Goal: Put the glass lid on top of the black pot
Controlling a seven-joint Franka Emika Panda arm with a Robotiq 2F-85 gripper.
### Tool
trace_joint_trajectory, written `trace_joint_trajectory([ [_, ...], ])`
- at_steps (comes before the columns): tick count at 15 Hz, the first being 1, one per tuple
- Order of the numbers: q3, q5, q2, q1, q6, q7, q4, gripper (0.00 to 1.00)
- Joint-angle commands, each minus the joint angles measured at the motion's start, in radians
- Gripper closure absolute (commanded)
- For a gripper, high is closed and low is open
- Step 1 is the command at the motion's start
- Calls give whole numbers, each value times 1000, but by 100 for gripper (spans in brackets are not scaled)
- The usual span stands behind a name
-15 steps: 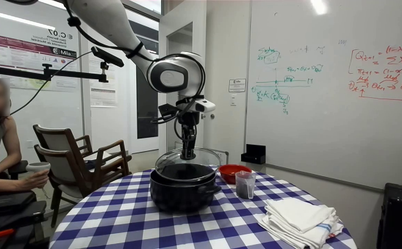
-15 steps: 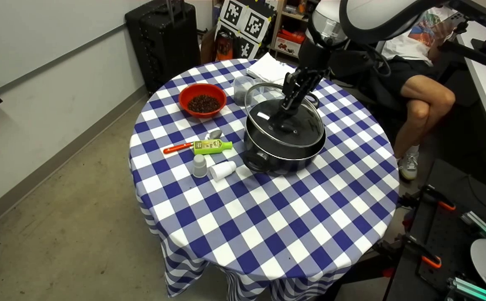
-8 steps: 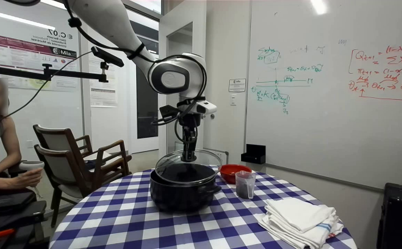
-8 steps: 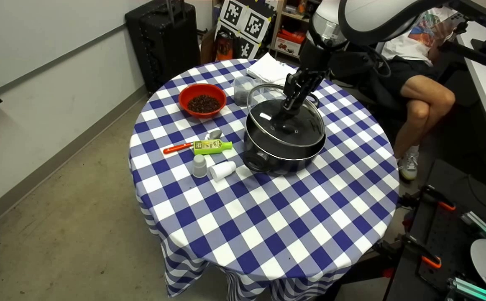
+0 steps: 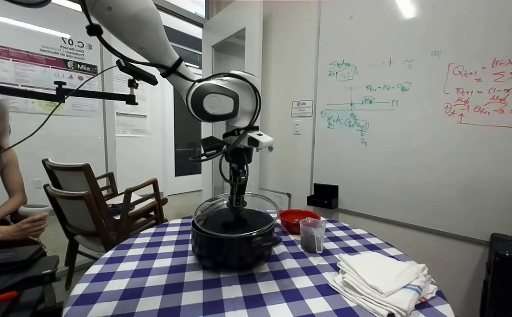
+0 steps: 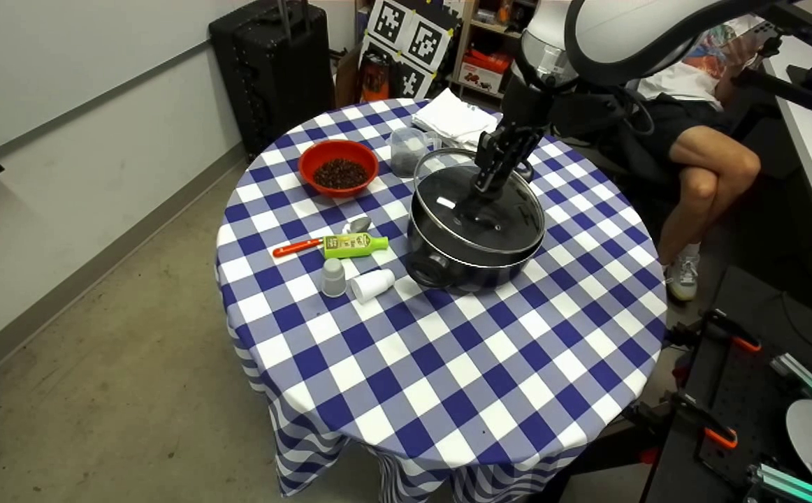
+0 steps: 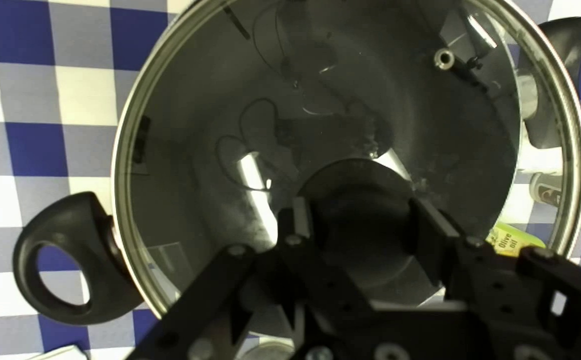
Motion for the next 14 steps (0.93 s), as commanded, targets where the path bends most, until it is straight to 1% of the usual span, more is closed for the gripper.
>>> trace_joint_trajectory([
  [1,-6,-11,-36,11,-12,13,-22,75],
  [14,-14,-61,-51,33,-4,38,-49,75],
])
